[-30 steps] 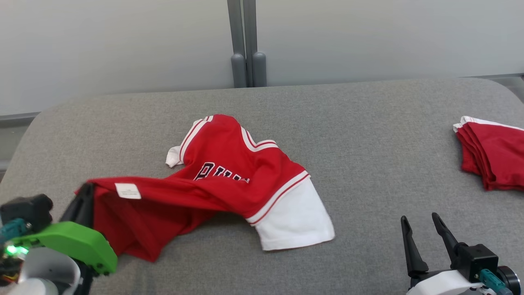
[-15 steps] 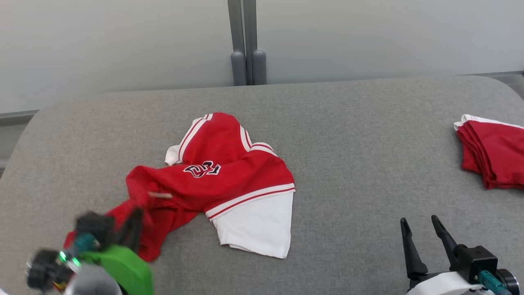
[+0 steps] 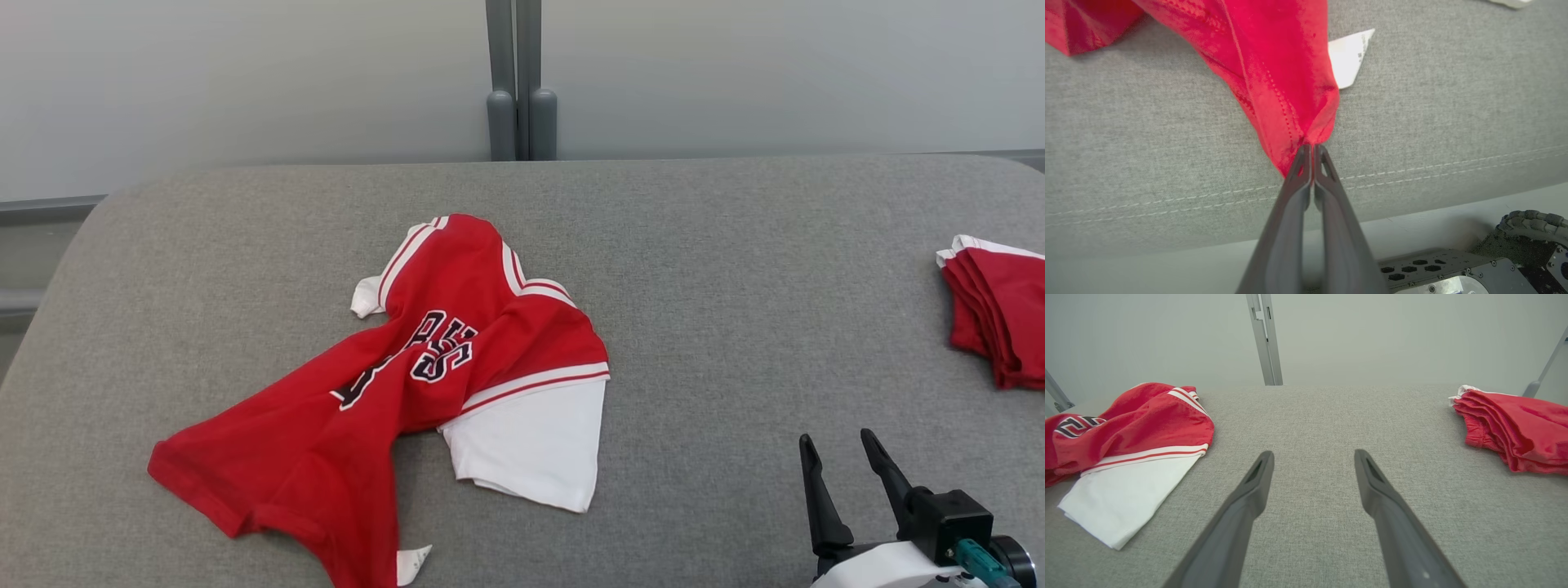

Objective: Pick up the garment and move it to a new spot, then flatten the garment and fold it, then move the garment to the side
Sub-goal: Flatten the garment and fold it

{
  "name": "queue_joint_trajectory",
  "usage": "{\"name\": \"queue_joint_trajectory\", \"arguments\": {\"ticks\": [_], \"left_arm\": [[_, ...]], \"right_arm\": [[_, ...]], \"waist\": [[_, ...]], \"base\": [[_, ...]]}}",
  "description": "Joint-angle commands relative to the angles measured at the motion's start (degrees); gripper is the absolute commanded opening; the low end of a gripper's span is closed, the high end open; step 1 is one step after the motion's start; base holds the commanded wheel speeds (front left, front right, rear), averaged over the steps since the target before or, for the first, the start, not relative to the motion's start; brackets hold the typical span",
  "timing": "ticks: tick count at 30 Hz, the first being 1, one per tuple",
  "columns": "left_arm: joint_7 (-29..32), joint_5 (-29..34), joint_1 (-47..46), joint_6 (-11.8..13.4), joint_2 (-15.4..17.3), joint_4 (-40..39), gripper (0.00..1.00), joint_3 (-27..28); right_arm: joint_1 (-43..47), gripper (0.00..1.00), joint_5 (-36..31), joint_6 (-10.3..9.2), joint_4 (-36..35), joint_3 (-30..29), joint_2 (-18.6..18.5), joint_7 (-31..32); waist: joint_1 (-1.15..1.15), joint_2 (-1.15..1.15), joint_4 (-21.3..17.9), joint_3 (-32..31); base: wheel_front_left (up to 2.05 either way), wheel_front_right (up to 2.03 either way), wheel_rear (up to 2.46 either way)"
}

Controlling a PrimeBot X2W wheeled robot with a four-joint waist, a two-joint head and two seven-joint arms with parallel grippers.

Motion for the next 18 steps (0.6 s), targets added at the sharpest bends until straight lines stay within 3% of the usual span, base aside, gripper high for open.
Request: {"name": "queue_joint_trajectory", "arguments": {"ticks": [1, 2, 4, 5, 6, 8, 14, 18], "left_arm": [[-1.1, 0.3, 0.5, 0.2, -0.3, 1.6, 0.00, 0.4], [-1.9, 0.2, 0.6, 0.4, -0.7, 2.4, 0.00, 0.7], [-3.8, -2.4, 1.3, -0.4, -2.4, 2.7, 0.34, 2.5], [-4.4, -4.0, 1.7, -2.0, -3.2, 1.9, 0.77, 3.1], [-4.5, -5.2, 1.9, -3.3, -3.5, 1.0, 1.00, 3.5], [-4.0, -6.6, 1.8, -4.4, -3.0, -1.2, 1.00, 4.2], [-3.3, -4.6, 0.2, -2.0, -1.5, -12.3, 1.00, 4.5], [-7.3, -2.8, -1.3, -0.5, -3.1, -17.8, 1.00, 5.9]], "right_arm": [[-0.3, 1.00, -0.3, -0.09, 0.1, 0.1, -0.3, 0.0], [-0.4, 1.00, -0.3, -0.09, 0.1, 0.1, -0.3, 0.0], [-0.5, 1.00, -0.3, -0.09, 0.1, 0.3, -0.4, 0.0], [-0.6, 1.00, -0.2, -0.09, 0.1, 0.4, -0.5, 0.0], [-0.5, 1.00, -0.2, -0.09, 0.1, 0.3, -0.5, 0.0], [-0.3, 1.00, -0.2, -0.09, 0.1, 0.4, -0.5, 0.0], [-0.7, 1.00, -0.5, -0.09, -0.3, 0.9, -0.8, 0.0], [-0.9, 1.00, -0.6, -0.09, -0.7, 0.5, -0.9, 0.0]], "waist": [[0.00, 0.00, 0.0, -0.1], [0.00, 0.00, 0.0, -0.1], [0.00, 0.00, -0.2, -0.1], [0.00, 0.00, -0.4, -0.2], [0.00, 0.00, -0.6, -0.2], [0.00, 0.00, -1.0, -0.4], [0.00, 0.00, -3.1, -0.6], [0.00, 0.00, -4.4, -0.4]], "base": [[0.00, 0.00, 0.00], [0.00, 0.00, 0.00], [0.00, 0.00, 0.00], [0.00, 0.00, 0.00], [0.00, 0.00, 0.00], [0.00, 0.00, 0.00], [0.00, 0.00, 0.00], [0.00, 0.00, 0.00]]}}
